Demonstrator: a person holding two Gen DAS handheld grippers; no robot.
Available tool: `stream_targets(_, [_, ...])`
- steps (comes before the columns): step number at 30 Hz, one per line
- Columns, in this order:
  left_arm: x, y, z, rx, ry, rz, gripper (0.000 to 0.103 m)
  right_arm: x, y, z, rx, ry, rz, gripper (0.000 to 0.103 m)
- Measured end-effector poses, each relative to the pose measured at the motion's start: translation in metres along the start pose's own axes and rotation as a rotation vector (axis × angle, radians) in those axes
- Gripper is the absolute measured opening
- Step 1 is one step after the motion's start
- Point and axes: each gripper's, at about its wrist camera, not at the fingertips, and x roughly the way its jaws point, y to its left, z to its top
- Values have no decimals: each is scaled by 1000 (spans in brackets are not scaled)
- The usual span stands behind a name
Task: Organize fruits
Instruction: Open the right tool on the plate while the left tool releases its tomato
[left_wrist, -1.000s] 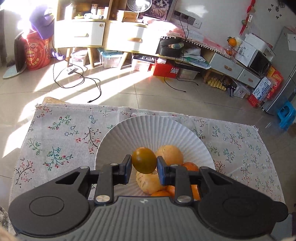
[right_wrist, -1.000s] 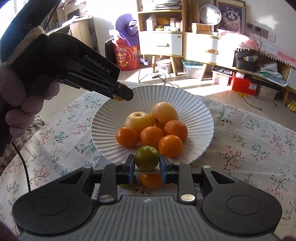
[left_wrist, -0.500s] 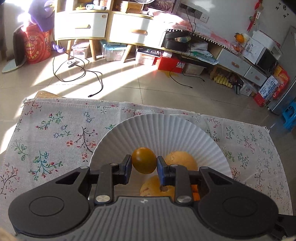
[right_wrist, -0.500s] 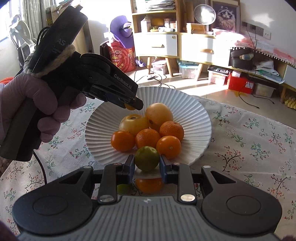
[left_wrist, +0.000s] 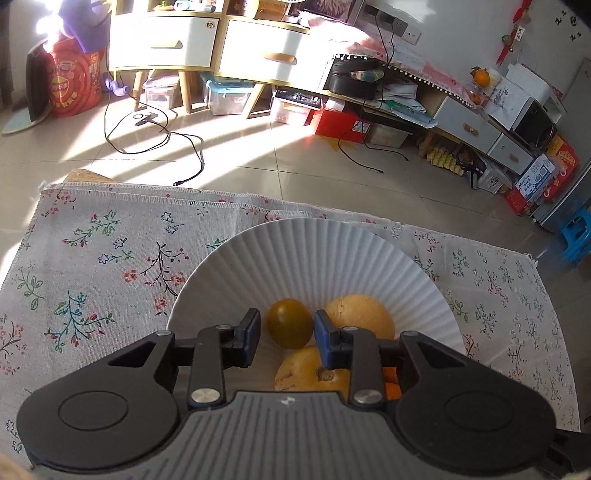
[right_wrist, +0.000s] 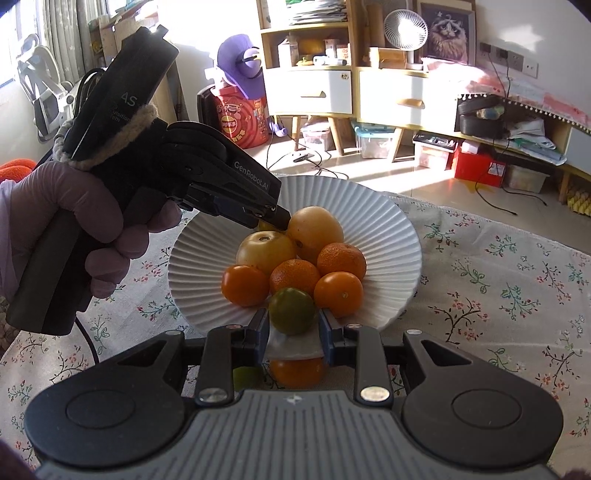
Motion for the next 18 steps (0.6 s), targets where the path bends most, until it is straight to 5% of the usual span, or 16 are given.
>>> stream_targets(18, [-24, -8, -11, 83, -49, 41, 72, -19, 1, 1, 31, -30, 24, 59])
